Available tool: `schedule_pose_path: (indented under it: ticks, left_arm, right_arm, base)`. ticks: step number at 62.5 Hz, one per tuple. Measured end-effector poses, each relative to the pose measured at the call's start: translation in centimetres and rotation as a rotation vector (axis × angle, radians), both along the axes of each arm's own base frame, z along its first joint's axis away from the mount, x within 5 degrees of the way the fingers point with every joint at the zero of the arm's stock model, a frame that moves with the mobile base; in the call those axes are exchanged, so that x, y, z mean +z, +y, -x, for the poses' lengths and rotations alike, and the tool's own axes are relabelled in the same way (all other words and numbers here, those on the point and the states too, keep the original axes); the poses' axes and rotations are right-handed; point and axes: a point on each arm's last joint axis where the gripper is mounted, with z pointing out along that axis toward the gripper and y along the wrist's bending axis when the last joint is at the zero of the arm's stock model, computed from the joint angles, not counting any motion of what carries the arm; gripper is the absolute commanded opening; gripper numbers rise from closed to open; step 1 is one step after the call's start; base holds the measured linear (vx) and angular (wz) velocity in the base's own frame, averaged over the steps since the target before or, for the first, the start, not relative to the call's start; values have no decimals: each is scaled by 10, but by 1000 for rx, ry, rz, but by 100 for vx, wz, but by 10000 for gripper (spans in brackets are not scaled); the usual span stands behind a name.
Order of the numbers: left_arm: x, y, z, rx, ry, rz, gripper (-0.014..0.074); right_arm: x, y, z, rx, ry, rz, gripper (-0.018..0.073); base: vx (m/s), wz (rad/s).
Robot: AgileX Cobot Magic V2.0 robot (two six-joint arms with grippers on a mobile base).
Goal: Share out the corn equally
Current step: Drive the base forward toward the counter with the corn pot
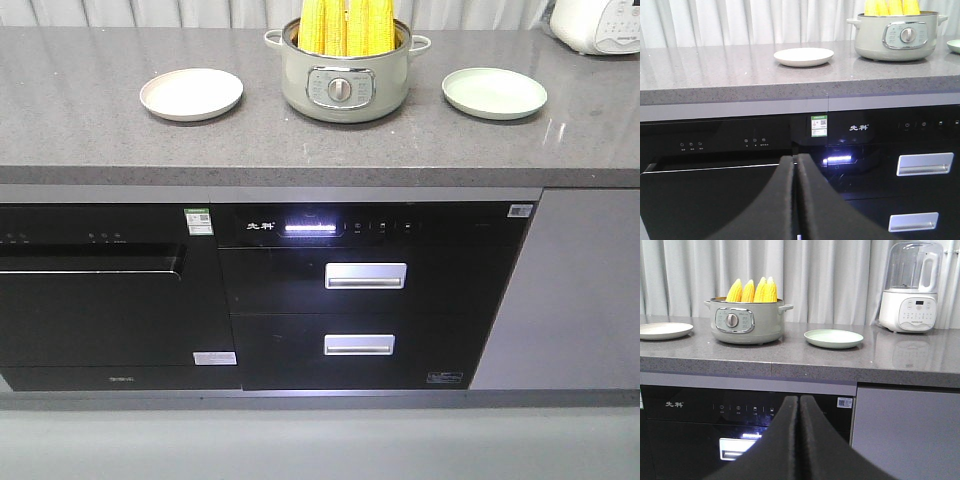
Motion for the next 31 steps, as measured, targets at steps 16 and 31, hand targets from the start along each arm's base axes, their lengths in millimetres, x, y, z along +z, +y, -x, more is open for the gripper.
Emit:
schedule_pose_path:
  ticks: [16,31]
  left_arm:
    - [0,0,0,0,0,0,-7]
    - [0,0,0,0,0,0,-7]
  right_arm:
    - [0,0,0,0,0,0,-4]
    - [0,0,0,0,0,0,-4]
  base:
    - [10,1]
    - [10,-1]
